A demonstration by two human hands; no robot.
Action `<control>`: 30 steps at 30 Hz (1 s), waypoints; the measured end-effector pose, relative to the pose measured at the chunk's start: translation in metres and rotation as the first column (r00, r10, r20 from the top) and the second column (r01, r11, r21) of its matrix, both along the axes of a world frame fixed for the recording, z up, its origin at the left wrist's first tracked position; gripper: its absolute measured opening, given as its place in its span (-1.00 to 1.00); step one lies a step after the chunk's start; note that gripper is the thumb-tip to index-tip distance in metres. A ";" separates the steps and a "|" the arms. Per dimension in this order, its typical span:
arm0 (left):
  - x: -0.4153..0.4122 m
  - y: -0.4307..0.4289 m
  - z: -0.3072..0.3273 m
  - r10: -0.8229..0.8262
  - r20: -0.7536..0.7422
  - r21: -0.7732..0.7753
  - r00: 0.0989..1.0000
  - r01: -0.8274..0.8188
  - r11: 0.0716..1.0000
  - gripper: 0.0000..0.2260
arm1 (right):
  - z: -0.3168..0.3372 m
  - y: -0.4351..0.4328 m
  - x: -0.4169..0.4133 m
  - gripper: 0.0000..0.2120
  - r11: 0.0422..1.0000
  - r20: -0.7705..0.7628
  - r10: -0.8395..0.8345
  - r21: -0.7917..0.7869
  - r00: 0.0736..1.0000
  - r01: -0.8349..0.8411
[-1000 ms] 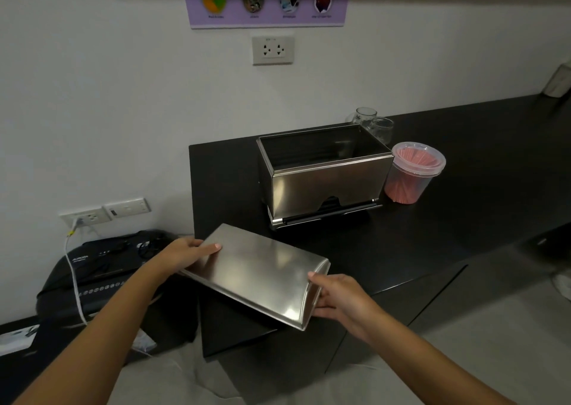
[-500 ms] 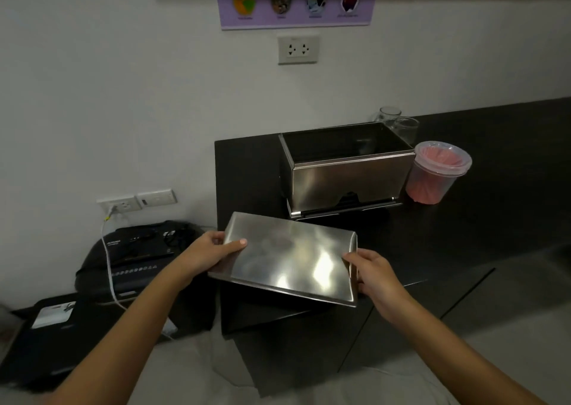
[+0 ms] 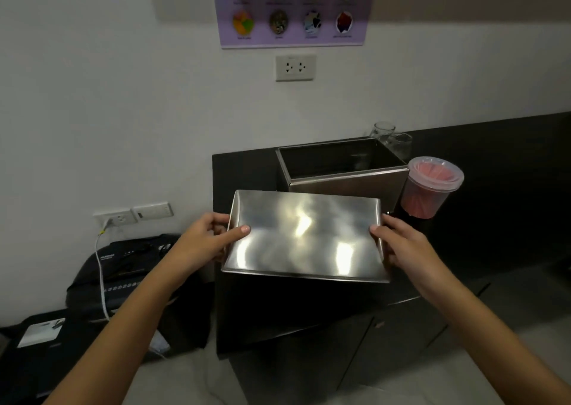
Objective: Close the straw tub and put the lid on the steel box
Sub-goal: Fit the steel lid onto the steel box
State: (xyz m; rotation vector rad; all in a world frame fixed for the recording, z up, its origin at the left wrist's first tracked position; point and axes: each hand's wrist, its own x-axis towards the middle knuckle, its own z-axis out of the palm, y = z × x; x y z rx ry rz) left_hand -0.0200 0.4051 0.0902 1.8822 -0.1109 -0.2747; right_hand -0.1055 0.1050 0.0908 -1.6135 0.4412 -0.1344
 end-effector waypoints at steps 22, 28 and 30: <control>0.097 -0.123 0.060 0.189 0.221 0.051 0.957 -0.204 0.978 -0.69 | 0.092 -0.115 0.129 -0.84 0.994 0.243 0.033 0.097 0.970 -0.058; 0.101 -0.135 0.065 0.310 0.191 0.105 0.931 -0.334 0.937 -0.68 | 0.081 -0.133 0.174 -0.76 0.990 0.224 0.140 -0.056 0.964 -0.130; 0.099 -0.136 0.065 0.354 0.170 0.116 0.920 -0.375 0.920 -0.67 | 0.078 -0.134 0.184 -0.79 0.975 0.233 0.200 -0.143 0.952 -0.170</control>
